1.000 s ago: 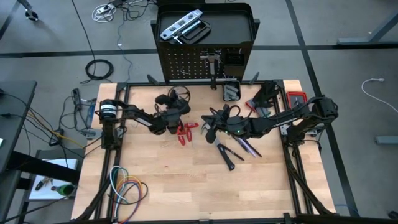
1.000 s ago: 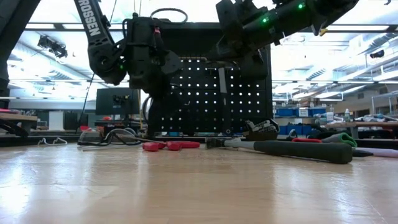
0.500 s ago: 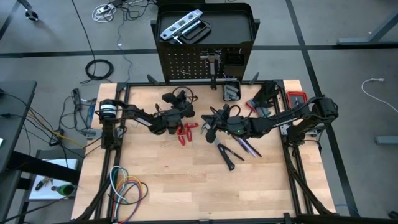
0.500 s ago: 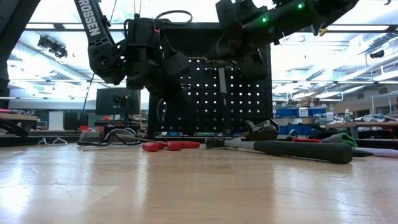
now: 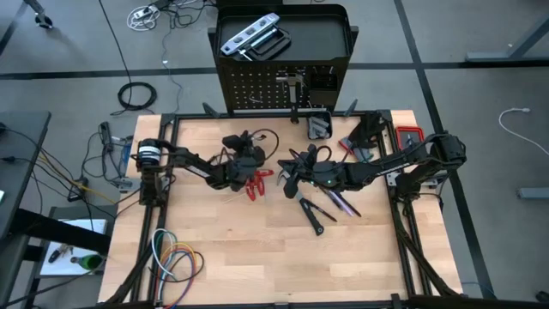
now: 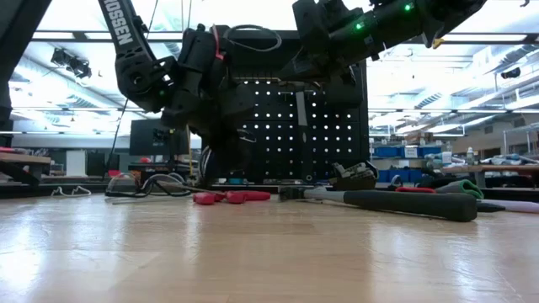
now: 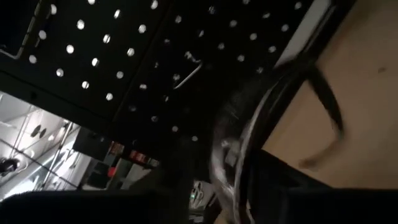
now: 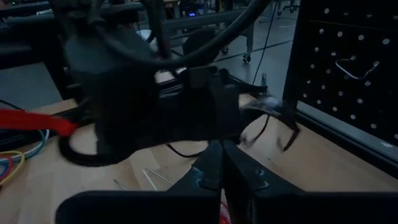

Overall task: Hang tools onto peg board
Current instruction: Remove the glasses from the peg board, then remove the hammer from the peg board

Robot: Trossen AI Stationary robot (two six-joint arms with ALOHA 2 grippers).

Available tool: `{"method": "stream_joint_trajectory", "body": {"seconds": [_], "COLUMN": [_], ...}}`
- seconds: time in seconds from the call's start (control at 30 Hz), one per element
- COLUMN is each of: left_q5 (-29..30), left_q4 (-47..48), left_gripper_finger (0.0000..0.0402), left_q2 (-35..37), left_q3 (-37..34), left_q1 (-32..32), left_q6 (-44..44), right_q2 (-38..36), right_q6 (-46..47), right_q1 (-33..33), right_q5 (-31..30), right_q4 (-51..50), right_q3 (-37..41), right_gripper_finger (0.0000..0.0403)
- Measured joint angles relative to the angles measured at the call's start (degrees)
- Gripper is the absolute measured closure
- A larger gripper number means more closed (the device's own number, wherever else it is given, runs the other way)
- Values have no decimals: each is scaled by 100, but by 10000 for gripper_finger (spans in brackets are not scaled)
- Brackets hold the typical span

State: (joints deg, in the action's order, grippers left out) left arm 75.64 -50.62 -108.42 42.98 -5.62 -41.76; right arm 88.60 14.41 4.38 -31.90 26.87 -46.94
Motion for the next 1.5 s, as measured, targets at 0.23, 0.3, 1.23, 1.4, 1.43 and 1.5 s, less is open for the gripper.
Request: {"method": "stream_joint_trajectory", "body": {"seconds": [0.23, 0.3, 1.23, 1.4, 1.43, 1.5], "left_q5": [23, 22, -3305, -4254, -4245, -4119], "left_q4": [-32, -51, 2583, 3550, 3619, 3760], "left_gripper_finger": [151, 122, 94, 94, 94, 94], "left_q2": [0, 0, 2720, 2887, 2887, 2864], "left_q3": [0, 0, -2, -4, -4, -4], "left_q1": [324, 390, 548, 447, 449, 452], "left_q6": [2, -9, 2888, 3284, 3224, 3061], "right_q2": [0, 0, -972, -860, -848, -804], "right_q6": [0, 0, -546, -353, -348, -362], "right_q1": [15, 15, 194, -534, -682, -930], "right_q5": [0, 0, -2414, -1802, -1570, -1258], "right_q4": [-33, -51, -1222, -560, -340, 82], "right_q3": [0, 0, 108, 509, 597, 771], "right_gripper_finger": [382, 383, 379, 367, 365, 359]}}
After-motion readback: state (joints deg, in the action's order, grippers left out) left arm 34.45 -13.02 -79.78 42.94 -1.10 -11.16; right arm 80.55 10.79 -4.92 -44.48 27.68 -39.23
